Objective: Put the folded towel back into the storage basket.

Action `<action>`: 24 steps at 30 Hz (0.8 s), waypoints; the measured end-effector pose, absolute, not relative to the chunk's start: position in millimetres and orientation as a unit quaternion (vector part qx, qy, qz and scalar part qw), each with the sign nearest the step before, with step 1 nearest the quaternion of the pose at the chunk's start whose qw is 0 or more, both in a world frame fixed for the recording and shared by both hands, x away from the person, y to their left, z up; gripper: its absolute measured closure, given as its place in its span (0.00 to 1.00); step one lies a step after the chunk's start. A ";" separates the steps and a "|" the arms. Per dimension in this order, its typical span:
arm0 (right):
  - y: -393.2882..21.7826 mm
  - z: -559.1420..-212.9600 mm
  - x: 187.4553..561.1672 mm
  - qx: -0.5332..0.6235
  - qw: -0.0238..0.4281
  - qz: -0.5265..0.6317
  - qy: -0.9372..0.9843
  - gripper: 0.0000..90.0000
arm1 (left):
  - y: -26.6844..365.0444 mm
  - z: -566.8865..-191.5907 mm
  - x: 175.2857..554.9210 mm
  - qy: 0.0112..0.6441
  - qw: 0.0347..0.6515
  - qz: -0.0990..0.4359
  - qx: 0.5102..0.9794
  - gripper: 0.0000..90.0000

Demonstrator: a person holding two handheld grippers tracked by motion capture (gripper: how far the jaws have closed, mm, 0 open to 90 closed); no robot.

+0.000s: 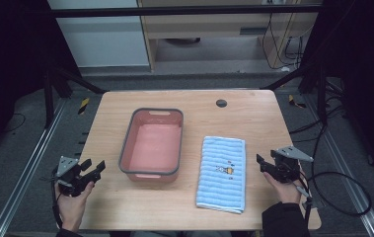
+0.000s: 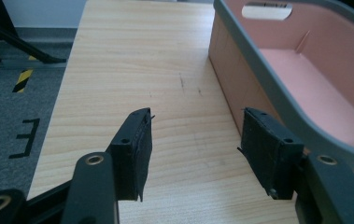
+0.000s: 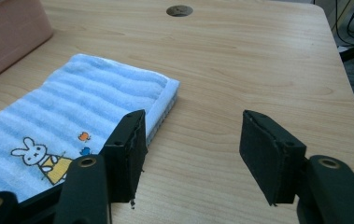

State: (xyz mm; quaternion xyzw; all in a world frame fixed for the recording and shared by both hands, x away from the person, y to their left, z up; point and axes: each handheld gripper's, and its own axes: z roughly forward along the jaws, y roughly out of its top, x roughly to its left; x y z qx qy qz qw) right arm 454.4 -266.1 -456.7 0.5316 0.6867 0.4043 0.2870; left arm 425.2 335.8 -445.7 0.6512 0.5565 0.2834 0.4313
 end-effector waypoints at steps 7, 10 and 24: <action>-267.2 -449.1 452.2 0.518 0.293 0.420 0.685 0.40 | 336.0 -434.9 420.7 0.552 0.453 0.279 0.643 0.45; -266.6 -444.9 450.8 0.513 0.292 0.427 0.685 0.40 | 335.5 -433.1 419.7 0.550 0.451 0.280 0.644 0.44; -265.2 -427.3 448.2 0.485 0.301 0.447 0.688 0.42 | 324.6 -419.1 413.1 0.525 0.463 0.292 0.652 0.44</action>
